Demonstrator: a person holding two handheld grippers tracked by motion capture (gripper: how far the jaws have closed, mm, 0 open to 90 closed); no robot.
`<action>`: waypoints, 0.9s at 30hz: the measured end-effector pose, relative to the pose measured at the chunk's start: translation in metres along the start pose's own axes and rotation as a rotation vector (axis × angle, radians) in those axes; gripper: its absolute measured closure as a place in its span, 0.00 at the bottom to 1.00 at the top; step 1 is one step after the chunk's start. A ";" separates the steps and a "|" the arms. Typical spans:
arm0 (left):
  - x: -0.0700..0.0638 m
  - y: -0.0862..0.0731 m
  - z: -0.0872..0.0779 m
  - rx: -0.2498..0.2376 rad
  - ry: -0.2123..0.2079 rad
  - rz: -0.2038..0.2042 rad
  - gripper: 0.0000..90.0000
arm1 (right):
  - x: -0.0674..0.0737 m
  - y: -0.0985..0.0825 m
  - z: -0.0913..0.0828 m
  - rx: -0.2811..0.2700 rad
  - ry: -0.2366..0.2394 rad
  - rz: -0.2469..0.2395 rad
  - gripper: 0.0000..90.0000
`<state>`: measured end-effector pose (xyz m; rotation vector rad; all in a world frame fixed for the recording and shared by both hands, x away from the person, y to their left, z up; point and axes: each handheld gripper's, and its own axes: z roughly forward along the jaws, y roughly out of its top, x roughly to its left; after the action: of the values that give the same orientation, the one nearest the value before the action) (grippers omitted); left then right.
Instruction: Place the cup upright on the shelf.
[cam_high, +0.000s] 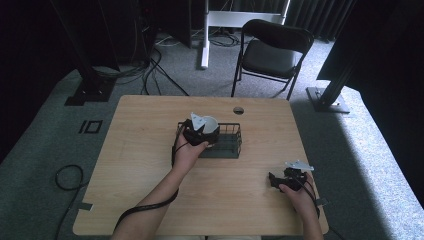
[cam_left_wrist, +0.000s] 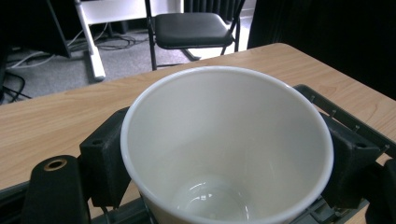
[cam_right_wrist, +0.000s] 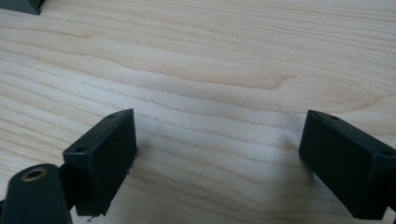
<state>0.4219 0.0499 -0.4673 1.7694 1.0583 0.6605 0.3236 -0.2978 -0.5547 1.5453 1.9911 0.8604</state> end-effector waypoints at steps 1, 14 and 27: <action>0.000 0.000 0.000 0.000 0.001 0.000 0.22 | 0.000 0.000 0.000 0.000 0.000 0.000 0.12; -0.004 0.005 -0.005 0.047 -0.026 0.066 0.12 | 0.000 0.000 0.000 0.000 0.000 0.000 0.12; -0.002 0.012 -0.035 0.020 -0.066 0.087 0.12 | 0.000 0.000 0.000 0.001 0.000 0.000 0.12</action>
<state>0.3979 0.0616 -0.4424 1.8508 0.9504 0.6418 0.3236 -0.2977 -0.5547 1.5452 1.9915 0.8596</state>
